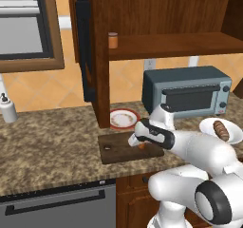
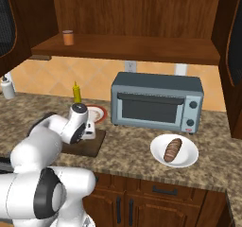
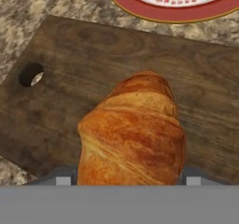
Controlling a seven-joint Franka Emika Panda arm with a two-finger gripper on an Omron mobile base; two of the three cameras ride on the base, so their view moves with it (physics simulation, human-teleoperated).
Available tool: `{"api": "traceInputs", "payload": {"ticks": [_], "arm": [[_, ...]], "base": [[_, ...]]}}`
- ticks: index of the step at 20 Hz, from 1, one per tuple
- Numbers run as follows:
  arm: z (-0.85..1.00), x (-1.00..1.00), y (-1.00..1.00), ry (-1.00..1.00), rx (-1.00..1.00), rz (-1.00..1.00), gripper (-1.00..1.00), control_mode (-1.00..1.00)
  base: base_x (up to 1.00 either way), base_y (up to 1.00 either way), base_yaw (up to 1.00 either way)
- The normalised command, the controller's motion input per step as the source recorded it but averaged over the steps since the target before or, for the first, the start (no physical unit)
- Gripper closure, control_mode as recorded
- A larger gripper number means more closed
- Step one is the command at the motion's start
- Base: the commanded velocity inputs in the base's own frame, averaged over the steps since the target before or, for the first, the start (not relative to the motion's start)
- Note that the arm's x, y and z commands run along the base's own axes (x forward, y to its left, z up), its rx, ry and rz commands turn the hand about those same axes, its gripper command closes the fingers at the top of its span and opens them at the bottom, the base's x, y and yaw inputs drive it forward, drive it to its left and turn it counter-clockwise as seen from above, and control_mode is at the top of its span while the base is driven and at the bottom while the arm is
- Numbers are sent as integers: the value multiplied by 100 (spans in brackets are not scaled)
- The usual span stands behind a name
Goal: From the different types of pastries on the counter, select a croissant and place it on the cutting board. Then retrieve a jar of jam from the cabinet and place it alongside the croissant on the cutting board.
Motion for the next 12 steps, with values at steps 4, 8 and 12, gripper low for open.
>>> {"api": "traceInputs", "payload": {"ticks": [4,8,12], "arm": [[-29,30,2,2,0,0,-100,-100],[-12,19,6,2,0,0,-100,-100],[0,0,0,2,1,0,-100,-100]], "base": [[0,0,0],[0,0,0],[0,0,0]]}}
